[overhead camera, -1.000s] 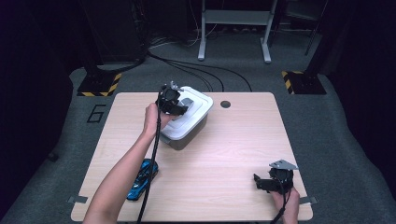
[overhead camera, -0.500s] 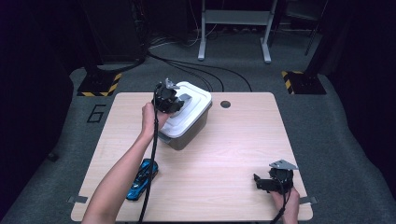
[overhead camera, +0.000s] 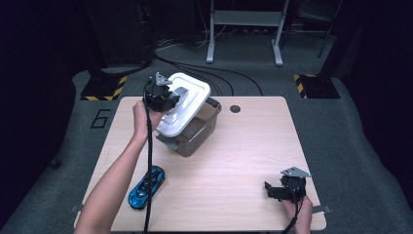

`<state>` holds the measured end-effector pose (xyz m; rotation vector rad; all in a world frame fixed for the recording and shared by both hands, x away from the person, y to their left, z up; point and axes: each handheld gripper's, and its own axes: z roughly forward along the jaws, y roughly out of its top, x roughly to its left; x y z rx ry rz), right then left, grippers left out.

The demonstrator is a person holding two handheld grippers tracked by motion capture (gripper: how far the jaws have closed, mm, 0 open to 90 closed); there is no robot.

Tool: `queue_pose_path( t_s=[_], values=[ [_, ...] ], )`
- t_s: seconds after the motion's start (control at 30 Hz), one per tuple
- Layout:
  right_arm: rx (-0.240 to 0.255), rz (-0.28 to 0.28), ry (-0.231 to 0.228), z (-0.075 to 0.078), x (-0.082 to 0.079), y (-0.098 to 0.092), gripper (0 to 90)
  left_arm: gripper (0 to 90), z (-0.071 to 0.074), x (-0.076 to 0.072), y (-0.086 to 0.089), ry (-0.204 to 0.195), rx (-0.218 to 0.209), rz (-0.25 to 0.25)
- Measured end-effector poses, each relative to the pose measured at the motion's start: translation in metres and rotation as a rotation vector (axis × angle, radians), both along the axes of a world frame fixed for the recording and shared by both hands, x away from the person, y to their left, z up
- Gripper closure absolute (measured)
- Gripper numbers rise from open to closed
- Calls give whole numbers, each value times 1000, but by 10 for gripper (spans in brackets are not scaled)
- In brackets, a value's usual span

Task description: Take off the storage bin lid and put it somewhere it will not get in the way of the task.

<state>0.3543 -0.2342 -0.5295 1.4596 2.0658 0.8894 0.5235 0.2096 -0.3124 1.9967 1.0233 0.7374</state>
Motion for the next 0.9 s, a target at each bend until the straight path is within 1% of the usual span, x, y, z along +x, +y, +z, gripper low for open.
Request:
queue_pose_path(
  t_s=[0.07, 0.1, 0.17, 0.2, 0.27, 0.3, 0.33, 0.5, 0.53, 0.57, 0.6, 0.63, 0.73, 0.77, 0.8, 0.83, 0.9],
  values=[
    [1, -1, 0, 0, 0, 0, 36, 668, 1, 0, 3, -1, -2, 8],
    [1, -2, 0, 0, 0, 0, 36, 668, 2, 1, 10, 0, -13, 27],
    [1, -1, 0, 0, 0, 0, 37, 668, 3, 2, 18, -2, -14, 48],
    [-1, 1, 1, 0, 0, 0, 36, 668, 3, 2, 22, -3, -22, 58],
    [-3, 3, 1, 0, 0, 0, 36, 668, 4, 4, 30, 3, -16, 74],
    [-3, 3, 1, 0, 0, 0, 36, 668, 3, 4, 34, 1, -19, 87],
    [-3, 3, 0, 0, 0, 0, 36, 668, 3, 5, 38, 7, -17, 94],
    [-3, 3, 1, 0, 0, 0, 37, 668, 0, 7, 54, -3, -27, 146],
    [-3, 3, 0, 0, 0, 0, 36, 668, -1, 8, 58, -8, -40, 165],
    [-3, 3, 0, 0, 0, 0, 36, 668, -2, 8, 62, -4, -44, 173],
    [-3, 3, 0, 0, 0, 0, 36, 668, -2, 8, 62, -4, -44, 173],
    [-3, 3, 1, 0, 0, 0, 36, 668, -4, 9, 69, -6, -58, 198],
    [-3, 3, 0, 0, 0, 0, 37, 668, -8, 11, 81, -1, -75, 240],
    [-3, 3, 0, 0, 0, 0, 37, 668, -10, 12, 85, 4, -80, 251],
    [-3, 3, 1, 0, 0, 0, 36, 668, -10, 12, 85, 4, -80, 251],
    [-3, 3, 1, 0, 0, 0, 36, 668, -14, 14, 93, 16, -80, 273],
    [-3, 3, 1, 0, 0, 0, 37, 668, -18, 16, 101, 31, -81, 292]
  ],
)
